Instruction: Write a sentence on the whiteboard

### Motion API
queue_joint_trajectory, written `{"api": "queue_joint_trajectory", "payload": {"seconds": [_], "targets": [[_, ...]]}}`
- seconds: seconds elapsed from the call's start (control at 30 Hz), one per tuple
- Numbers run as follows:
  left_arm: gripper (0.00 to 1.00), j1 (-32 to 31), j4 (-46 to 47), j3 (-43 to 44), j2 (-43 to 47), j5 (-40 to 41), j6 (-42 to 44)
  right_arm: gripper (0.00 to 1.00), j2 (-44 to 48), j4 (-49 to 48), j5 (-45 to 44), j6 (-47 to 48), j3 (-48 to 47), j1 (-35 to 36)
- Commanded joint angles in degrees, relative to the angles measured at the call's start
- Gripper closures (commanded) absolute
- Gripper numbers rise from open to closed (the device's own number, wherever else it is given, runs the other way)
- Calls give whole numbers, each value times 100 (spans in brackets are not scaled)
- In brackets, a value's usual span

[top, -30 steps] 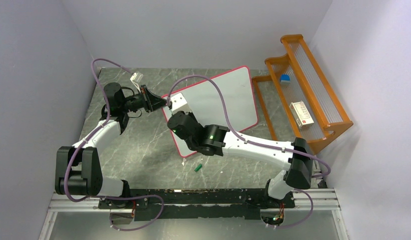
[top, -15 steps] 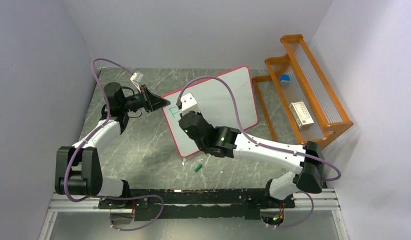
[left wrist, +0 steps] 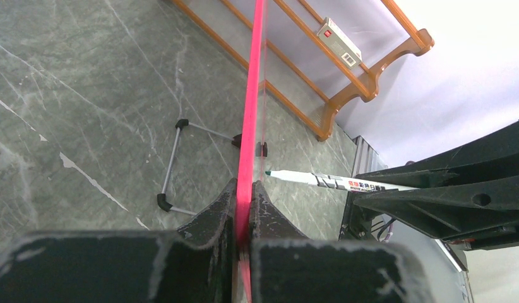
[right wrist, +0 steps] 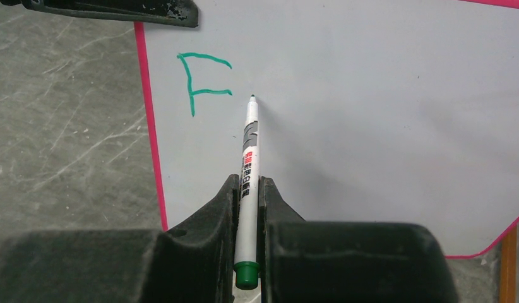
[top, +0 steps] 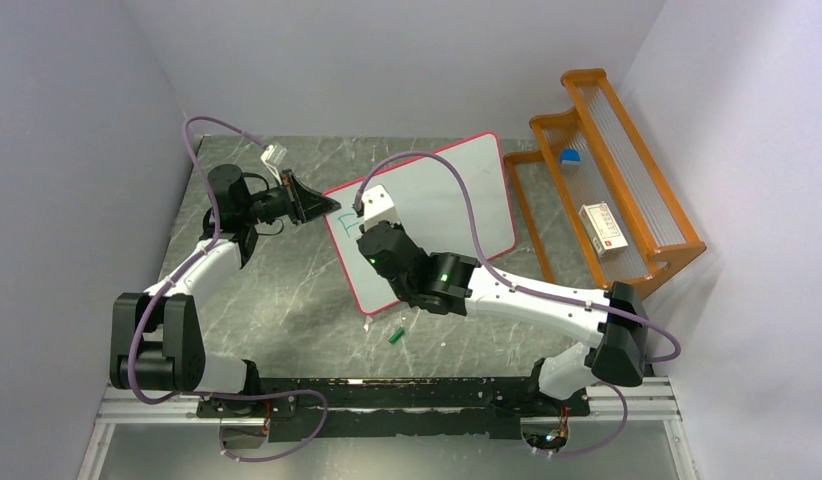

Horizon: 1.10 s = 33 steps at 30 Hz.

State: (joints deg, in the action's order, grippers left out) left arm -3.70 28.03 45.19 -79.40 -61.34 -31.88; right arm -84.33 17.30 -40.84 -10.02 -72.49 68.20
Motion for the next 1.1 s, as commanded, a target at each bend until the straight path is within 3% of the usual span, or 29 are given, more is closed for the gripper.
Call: {"api": "queue_joint_trajectory", "payload": {"seconds": [0.0,1.07], "targets": [[95,-131,-401,-10,-85,-106,175,100,-82,-82,-169,16,-24,-13],[95,-145,-395,-1,-102,-132,174,100,-199,-351,-89,131,-78,-51]]}}
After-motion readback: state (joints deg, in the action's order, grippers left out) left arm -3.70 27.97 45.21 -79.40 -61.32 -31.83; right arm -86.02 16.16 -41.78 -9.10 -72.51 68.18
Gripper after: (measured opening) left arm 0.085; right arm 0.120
